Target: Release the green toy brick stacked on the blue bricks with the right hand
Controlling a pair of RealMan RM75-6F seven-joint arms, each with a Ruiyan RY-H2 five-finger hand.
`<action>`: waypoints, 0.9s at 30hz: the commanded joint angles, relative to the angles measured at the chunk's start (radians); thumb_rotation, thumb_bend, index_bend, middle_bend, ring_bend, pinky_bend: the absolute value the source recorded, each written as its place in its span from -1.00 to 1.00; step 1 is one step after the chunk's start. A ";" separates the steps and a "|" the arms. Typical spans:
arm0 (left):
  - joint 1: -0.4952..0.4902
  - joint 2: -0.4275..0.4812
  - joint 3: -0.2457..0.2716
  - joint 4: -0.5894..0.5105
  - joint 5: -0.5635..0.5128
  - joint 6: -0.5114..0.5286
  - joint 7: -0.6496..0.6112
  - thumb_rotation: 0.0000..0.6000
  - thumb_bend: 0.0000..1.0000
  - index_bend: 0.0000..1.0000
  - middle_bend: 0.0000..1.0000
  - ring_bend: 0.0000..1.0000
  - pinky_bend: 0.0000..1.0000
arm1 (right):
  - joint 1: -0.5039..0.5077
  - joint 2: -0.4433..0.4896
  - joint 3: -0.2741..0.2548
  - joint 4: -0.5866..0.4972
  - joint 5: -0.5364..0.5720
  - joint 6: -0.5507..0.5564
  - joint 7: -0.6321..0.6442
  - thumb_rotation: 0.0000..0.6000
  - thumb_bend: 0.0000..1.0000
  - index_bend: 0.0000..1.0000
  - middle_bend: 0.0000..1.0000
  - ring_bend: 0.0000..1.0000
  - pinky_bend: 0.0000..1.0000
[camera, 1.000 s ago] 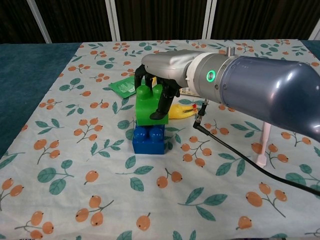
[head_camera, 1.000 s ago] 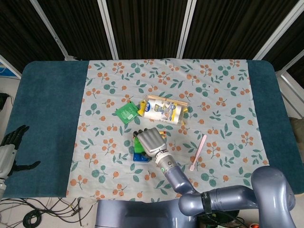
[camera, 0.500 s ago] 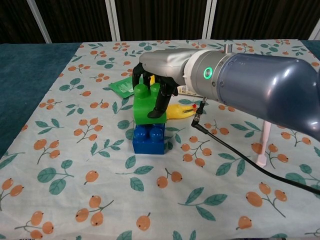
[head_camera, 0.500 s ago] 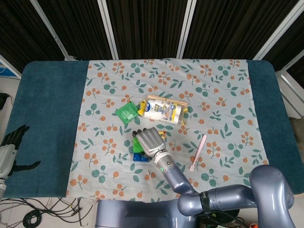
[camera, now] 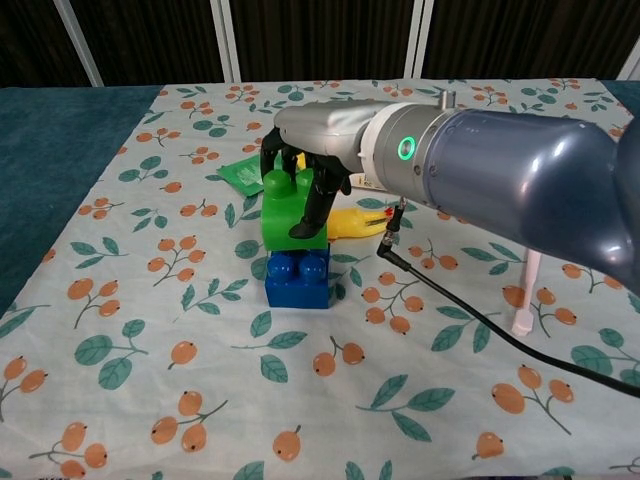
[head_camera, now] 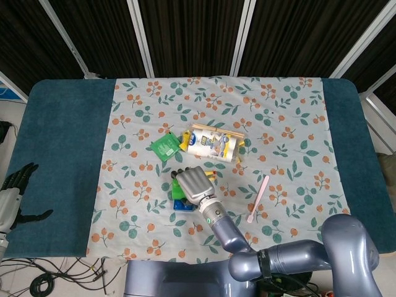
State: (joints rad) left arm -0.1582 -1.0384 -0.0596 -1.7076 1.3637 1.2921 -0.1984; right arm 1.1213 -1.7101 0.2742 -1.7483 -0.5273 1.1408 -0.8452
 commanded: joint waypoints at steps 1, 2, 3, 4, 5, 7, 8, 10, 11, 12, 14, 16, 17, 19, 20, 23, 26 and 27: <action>0.000 0.000 -0.001 0.000 -0.001 0.001 0.000 1.00 -1.00 -1.00 -1.00 -1.00 -1.00 | 0.004 -0.002 -0.002 0.004 0.001 0.000 -0.002 1.00 -0.03 0.12 0.03 -0.03 0.09; 0.000 0.000 -0.001 0.000 -0.001 0.001 -0.001 1.00 -1.00 -1.00 -1.00 -1.00 -1.00 | 0.005 -0.004 -0.002 0.007 0.001 0.000 -0.002 1.00 -0.03 0.12 0.03 -0.03 0.09; 0.000 0.000 -0.001 -0.001 -0.002 0.000 -0.004 1.00 -1.00 -1.00 -1.00 -1.00 -1.00 | 0.006 -0.007 -0.002 0.009 0.002 -0.001 0.000 1.00 -0.03 0.12 0.03 -0.03 0.09; 0.000 0.000 -0.001 -0.001 -0.002 -0.001 -0.006 1.00 -1.00 -1.00 -1.00 -1.00 -1.00 | 0.007 -0.009 -0.002 0.012 0.003 -0.002 0.002 1.00 -0.03 0.12 0.03 -0.03 0.09; 0.000 0.001 -0.001 -0.001 -0.002 -0.001 -0.006 1.00 -1.00 -1.00 -1.00 -1.00 -1.00 | 0.008 -0.012 -0.002 0.015 0.003 -0.003 0.003 1.00 -0.03 0.12 0.03 -0.03 0.09; 0.000 0.001 -0.001 0.000 -0.002 -0.001 -0.005 1.00 -1.00 -1.00 -1.00 -1.00 -1.00 | 0.010 -0.017 -0.004 0.021 0.003 -0.004 0.004 1.00 -0.03 0.12 0.03 -0.03 0.09; 0.000 0.001 -0.001 0.000 -0.002 -0.001 -0.005 1.00 -1.00 -1.00 -1.00 -1.00 -1.00 | 0.011 -0.019 -0.005 0.024 0.003 -0.005 0.004 1.00 -0.03 0.12 0.03 -0.03 0.09; 0.000 0.000 -0.002 0.000 -0.003 0.000 -0.004 1.00 -1.00 -1.00 -1.00 -1.00 -1.00 | 0.013 -0.025 -0.006 0.032 0.008 -0.009 0.005 1.00 -0.03 0.12 0.03 -0.03 0.09; 0.000 0.000 -0.002 0.000 -0.003 0.000 -0.004 1.00 -1.00 -1.00 -1.00 -1.00 -1.00 | 0.014 -0.027 -0.006 0.034 0.011 -0.010 0.006 1.00 -0.03 0.12 0.03 -0.03 0.09; 0.000 0.000 -0.002 0.001 -0.004 -0.001 -0.003 1.00 -1.00 -1.00 -1.00 -1.00 -1.00 | 0.015 -0.030 -0.006 0.038 0.013 -0.011 0.007 1.00 -0.03 0.12 0.03 -0.03 0.09; 0.000 0.000 -0.003 0.001 -0.006 -0.001 -0.004 1.00 -1.00 -1.00 -1.00 -1.00 -1.00 | 0.017 -0.034 -0.009 0.042 0.014 -0.014 0.007 1.00 -0.03 0.12 0.03 -0.03 0.09; -0.001 0.000 -0.003 0.001 -0.006 -0.002 -0.004 1.00 -1.00 -1.00 -1.00 -1.00 -1.00 | 0.018 -0.036 -0.012 0.048 0.016 -0.016 0.005 1.00 -0.03 0.12 0.03 -0.03 0.09; -0.001 0.000 -0.003 0.001 -0.006 -0.003 -0.004 1.00 -1.00 -1.00 -1.00 -1.00 -1.00 | 0.018 -0.038 -0.014 0.052 0.018 -0.017 0.006 1.00 -0.03 0.12 0.03 -0.03 0.09; -0.002 0.000 -0.003 0.001 -0.007 -0.005 -0.005 1.00 -1.00 -1.00 -1.00 -1.00 -1.00 | 0.018 -0.040 -0.015 0.059 0.023 -0.021 0.008 1.00 -0.03 0.12 0.03 -0.03 0.09; -0.002 0.000 -0.003 0.001 -0.007 -0.005 -0.005 1.00 -1.00 -1.00 -1.00 -1.00 -1.00 | 0.017 -0.040 -0.016 0.062 0.024 -0.022 0.009 1.00 -0.03 0.12 0.03 -0.03 0.09; -0.002 0.000 -0.003 0.002 -0.010 -0.006 -0.005 1.00 -1.00 -1.00 -1.00 -1.00 -1.00 | 0.013 -0.044 -0.023 0.070 0.025 -0.026 0.015 1.00 -0.03 0.12 0.03 -0.03 0.09; -0.002 -0.001 -0.004 0.002 -0.010 -0.006 -0.004 1.00 -1.00 -1.00 -1.00 -1.00 -1.00 | 0.010 -0.047 -0.029 0.077 0.023 -0.030 0.021 1.00 -0.03 0.12 0.03 -0.03 0.09; -0.002 -0.001 -0.004 0.002 -0.011 -0.007 -0.003 1.00 -1.00 -1.00 -1.00 -1.00 -1.00 | 0.009 -0.049 -0.031 0.080 0.023 -0.032 0.024 1.00 -0.03 0.12 0.03 -0.03 0.09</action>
State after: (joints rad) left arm -0.1606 -1.0392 -0.0632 -1.7056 1.3529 1.2855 -0.2012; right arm 1.1307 -1.7587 0.2437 -1.6683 -0.5040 1.1091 -0.8220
